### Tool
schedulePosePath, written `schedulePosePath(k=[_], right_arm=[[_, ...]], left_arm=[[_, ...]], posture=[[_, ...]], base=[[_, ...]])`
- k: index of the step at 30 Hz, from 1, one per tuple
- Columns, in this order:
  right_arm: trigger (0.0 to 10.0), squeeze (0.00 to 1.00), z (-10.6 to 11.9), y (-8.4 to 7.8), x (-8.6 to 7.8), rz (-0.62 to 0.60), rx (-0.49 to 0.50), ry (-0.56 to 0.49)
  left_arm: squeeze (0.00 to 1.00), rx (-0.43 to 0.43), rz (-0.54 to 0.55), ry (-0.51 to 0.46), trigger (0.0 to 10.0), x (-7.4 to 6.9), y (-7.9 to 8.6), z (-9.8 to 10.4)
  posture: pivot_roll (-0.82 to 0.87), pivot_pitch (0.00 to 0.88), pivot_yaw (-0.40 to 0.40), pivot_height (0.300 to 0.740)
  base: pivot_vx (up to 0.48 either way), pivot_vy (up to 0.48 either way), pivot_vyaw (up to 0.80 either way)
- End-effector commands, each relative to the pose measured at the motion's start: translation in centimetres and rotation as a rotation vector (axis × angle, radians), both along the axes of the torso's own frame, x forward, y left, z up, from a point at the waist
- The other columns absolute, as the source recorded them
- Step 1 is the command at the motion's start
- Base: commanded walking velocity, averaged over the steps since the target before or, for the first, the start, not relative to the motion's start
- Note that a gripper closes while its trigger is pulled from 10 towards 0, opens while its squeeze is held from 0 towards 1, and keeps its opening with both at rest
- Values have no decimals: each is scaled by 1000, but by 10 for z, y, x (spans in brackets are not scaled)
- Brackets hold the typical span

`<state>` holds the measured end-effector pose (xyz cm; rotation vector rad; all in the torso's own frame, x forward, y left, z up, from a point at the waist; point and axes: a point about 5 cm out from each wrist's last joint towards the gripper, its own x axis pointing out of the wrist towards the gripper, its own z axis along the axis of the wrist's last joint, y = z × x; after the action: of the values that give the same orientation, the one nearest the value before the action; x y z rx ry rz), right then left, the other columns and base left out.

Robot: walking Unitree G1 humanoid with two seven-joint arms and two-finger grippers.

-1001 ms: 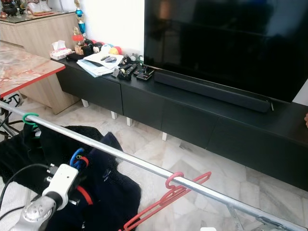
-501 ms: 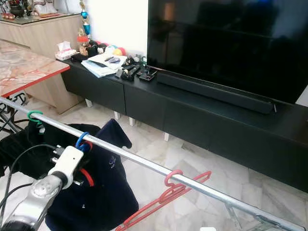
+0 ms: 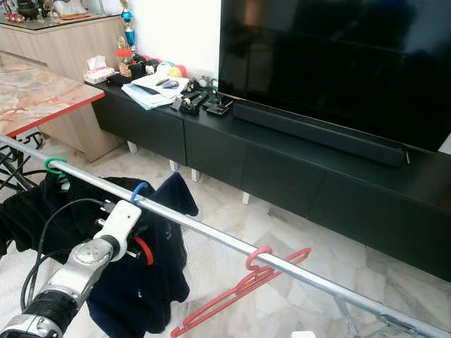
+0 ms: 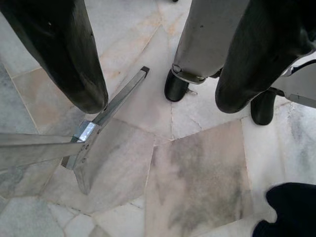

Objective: Hang hanger

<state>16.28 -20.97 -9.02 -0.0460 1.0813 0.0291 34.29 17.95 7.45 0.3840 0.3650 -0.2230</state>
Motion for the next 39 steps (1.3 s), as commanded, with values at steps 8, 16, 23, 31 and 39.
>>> schedulePosePath(k=[8,16,23,31,39], right_arm=[[10000,0,0,-1,0,-1,-5,7],[10000,0,0,-1,0,5,-6,12],[10000,0,0,0,0,9,-3,11],[10000,0,-1,1,-1,11,0,14],[10000,0,-1,1,-2,9,3,15]], left_arm=[[0,-8,3,119,10000,4,-13,-9],[0,-44,74,151,10000,0,-9,-16],[1000,-85,87,78,10000,-2,-11,-11],[1000,-118,55,-67,10000,-10,-12,6],[1000,-124,73,-118,10000,-30,-5,14]], posture=[[133,0,-23,740],[146,0,-26,740],[152,0,-23,740],[160,0,-20,740],[164,0,-13,740]], base=[[0,0,0],[0,0,0],[0,0,0],[0,0,0],[0,0,0]])
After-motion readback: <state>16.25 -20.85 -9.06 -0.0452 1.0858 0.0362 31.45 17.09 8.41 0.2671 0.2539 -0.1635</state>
